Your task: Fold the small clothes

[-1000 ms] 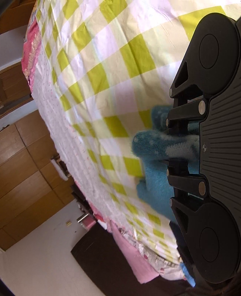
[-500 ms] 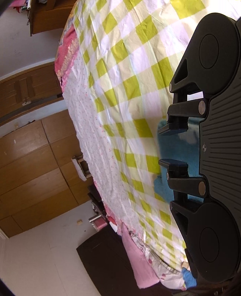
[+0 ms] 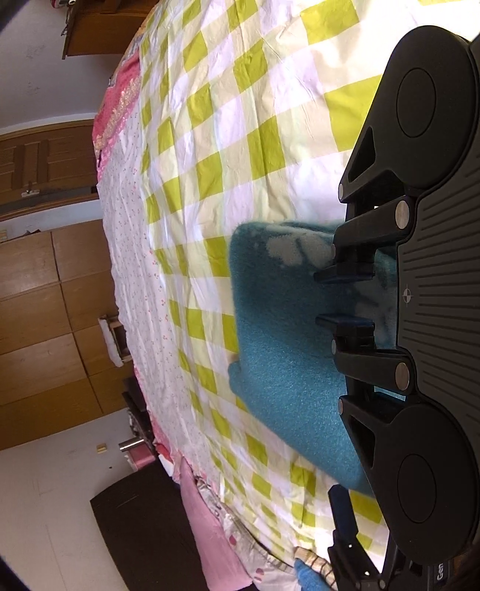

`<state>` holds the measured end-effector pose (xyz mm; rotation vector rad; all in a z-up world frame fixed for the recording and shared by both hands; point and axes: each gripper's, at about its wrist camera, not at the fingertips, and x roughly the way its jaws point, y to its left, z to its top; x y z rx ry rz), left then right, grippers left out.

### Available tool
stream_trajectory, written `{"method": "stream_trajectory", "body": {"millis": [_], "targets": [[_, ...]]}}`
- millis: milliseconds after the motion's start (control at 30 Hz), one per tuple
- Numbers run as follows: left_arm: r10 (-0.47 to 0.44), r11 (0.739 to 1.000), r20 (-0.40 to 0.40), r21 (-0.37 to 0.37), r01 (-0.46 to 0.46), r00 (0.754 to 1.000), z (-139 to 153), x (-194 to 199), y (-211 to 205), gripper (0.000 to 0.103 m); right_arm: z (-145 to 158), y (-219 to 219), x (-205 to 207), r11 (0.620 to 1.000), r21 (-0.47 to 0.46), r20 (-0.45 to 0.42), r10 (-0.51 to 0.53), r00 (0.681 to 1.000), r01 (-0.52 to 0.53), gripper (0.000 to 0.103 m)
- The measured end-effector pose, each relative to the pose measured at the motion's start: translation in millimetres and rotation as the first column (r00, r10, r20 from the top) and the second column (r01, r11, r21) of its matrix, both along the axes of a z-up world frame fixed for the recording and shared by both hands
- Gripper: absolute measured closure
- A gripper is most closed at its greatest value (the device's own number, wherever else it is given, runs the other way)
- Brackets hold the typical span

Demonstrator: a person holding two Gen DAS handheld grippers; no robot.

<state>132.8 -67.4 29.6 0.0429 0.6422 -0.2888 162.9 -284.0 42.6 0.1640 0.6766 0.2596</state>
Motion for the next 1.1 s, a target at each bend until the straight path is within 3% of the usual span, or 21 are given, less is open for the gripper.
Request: {"method": "stream_trajectory", "body": {"millis": [167, 233, 267, 300, 500, 567, 667, 867, 1100], "targets": [[0.014, 1.000, -0.015, 0.006, -0.014, 1.000, -3.5, -14.3, 2.5, 0.022, 14.6, 3.2, -49.8, 0.996, 0.024, 0.011, 0.086, 0.996, -0.087, 0.081], [0.025, 1.000, -0.048, 0.003, -0.024, 0.999, -9.0, -15.2, 2.7, 0.022, 4.9, 13.3, -60.5, 0.992, -0.030, -0.008, 0.123, 0.992, -0.123, 0.082], [0.026, 1.000, -0.057, 0.008, -0.026, 0.998, -11.9, -16.5, 1.3, 0.021, -1.0, 17.7, -60.1, 0.990, -0.086, -0.013, 0.109, 0.994, -0.110, 0.090], [0.028, 1.000, -0.055, 0.016, -0.027, 0.998, -13.7, -18.5, -0.1, 0.021, -5.3, 19.0, -57.2, 0.989, -0.115, -0.016, 0.095, 0.995, -0.096, 0.090], [0.044, 0.998, -0.059, 0.035, -0.042, 0.997, -10.8, -32.1, -3.5, 0.021, -2.1, 20.3, -58.1, 0.993, -0.112, -0.010, 0.040, 0.999, -0.041, 0.090], [0.049, 0.998, -0.056, 0.040, -0.047, 0.997, -9.1, -35.3, -2.7, 0.022, 4.2, 22.6, -68.0, 0.994, -0.099, 0.015, 0.040, 0.999, -0.038, 0.084], [0.054, 0.998, -0.061, 0.039, -0.052, 0.997, -9.3, -37.6, -3.1, 0.022, 8.8, 23.2, -80.3, 0.996, -0.069, 0.022, 0.051, 0.998, -0.049, 0.084], [0.076, 0.996, -0.057, 0.048, -0.074, 0.995, -13.0, -39.8, -6.3, 0.021, -13.4, 27.5, -82.9, 0.994, -0.100, -0.051, 0.040, 0.998, -0.045, 0.084], [0.103, 0.995, -0.060, 0.023, -0.102, 0.993, -11.7, -45.1, -5.4, 0.021, -6.3, 31.0, -99.4, 0.995, -0.087, -0.018, 0.036, 0.999, -0.037, 0.081]]}}
